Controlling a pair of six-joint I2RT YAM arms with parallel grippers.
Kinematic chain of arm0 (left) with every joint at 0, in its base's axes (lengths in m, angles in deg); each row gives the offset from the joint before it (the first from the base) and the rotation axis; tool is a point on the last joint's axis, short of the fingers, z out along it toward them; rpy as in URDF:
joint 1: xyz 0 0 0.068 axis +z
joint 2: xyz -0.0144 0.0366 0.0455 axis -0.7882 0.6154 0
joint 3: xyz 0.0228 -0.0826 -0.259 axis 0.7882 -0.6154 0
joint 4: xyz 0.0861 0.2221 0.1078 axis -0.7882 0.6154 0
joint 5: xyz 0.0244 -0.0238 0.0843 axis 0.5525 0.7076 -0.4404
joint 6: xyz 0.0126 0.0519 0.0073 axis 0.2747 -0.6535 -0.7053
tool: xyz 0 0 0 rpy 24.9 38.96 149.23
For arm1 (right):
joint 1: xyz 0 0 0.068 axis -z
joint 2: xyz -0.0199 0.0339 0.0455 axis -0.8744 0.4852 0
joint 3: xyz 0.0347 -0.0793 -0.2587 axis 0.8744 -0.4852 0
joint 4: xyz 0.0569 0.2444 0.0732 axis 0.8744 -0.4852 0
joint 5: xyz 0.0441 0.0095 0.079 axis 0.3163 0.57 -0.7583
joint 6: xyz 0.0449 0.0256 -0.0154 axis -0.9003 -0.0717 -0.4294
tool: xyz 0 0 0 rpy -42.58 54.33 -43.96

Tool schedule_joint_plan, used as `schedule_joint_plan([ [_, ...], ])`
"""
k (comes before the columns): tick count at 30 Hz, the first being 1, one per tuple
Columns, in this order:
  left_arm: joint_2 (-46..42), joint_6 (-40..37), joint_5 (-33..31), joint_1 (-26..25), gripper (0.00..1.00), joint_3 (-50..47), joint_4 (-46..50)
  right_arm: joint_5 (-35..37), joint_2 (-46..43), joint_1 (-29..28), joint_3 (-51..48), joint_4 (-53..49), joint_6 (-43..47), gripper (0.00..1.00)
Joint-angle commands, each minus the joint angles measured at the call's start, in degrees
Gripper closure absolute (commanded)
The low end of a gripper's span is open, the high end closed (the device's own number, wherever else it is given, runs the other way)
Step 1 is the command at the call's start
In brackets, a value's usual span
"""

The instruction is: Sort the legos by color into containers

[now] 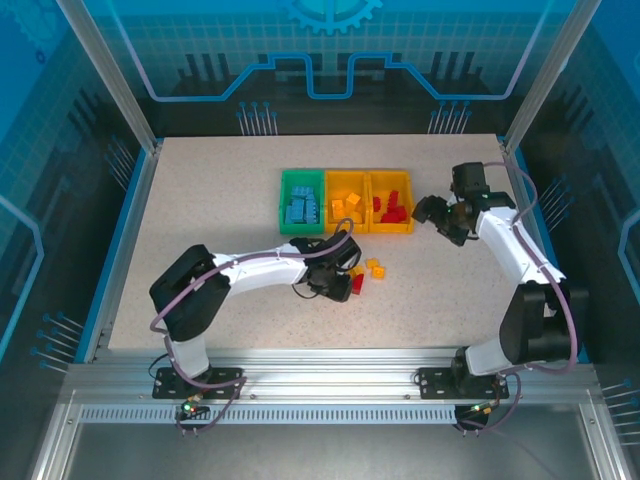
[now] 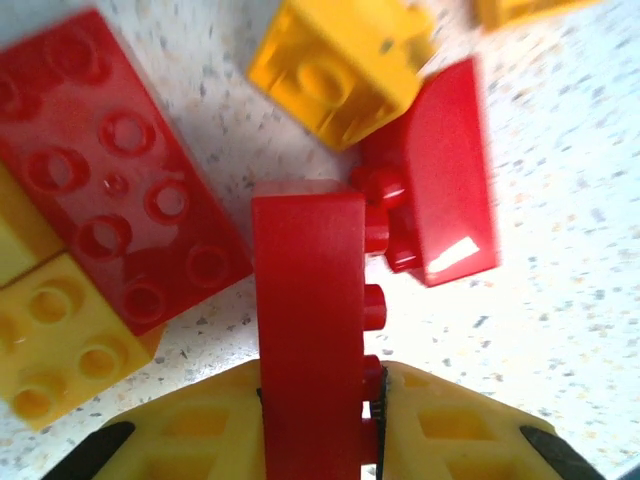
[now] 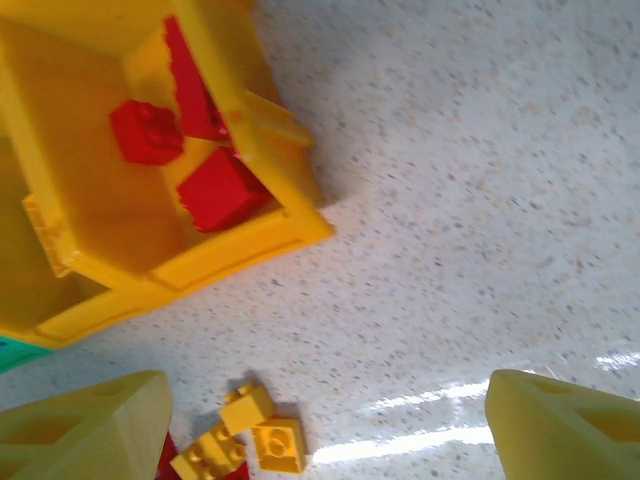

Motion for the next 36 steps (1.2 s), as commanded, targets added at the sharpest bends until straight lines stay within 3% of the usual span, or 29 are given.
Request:
schedule_joint_plan([
  [1,-3.3,-2.8,-1.9,-0.1,0.74,6.1,2.0,-1.9,-3.0,1.1,-3.9,0.8,1.8,0.17],
  [6,0.5,-6.0,-1.2,2.6,0.72,16.9,3.4,-3.0,-6.4,0.5,-10.7,3.1,0.0,0.17],
  [12,11.0,-9.0,3.4,7.3,0.71,34.2,4.9,-2.5,-11.6,-1.3,-20.5,5.8,-3.6,0.18],
  [19,25.8,-10.2,10.2,10.6,0.71,54.3,7.2,-1.6,-18.6,-6.7,-28.4,8.1,-7.4,0.19],
  [23,30.9,-8.8,12.3,12.2,0.69,60.2,6.8,-0.7,-21.4,-9.9,-29.9,7.8,-8.7,0.2],
  [27,32.6,-5.6,13.8,13.5,0.63,60.3,3.1,0.6,-23.2,-14.6,-31.1,8.5,-10.7,0.2],
  [30,32.4,-4.3,14.0,13.8,0.53,60.2,1.5,1.4,-23.1,-18.7,-31.7,9.9,-12.1,0.22],
  [36,27.4,-2.3,12.2,13.8,0.24,56.1,-2.0,4.1,-18.9,-27.6,-28.7,11.9,-13.6,0.22],
])
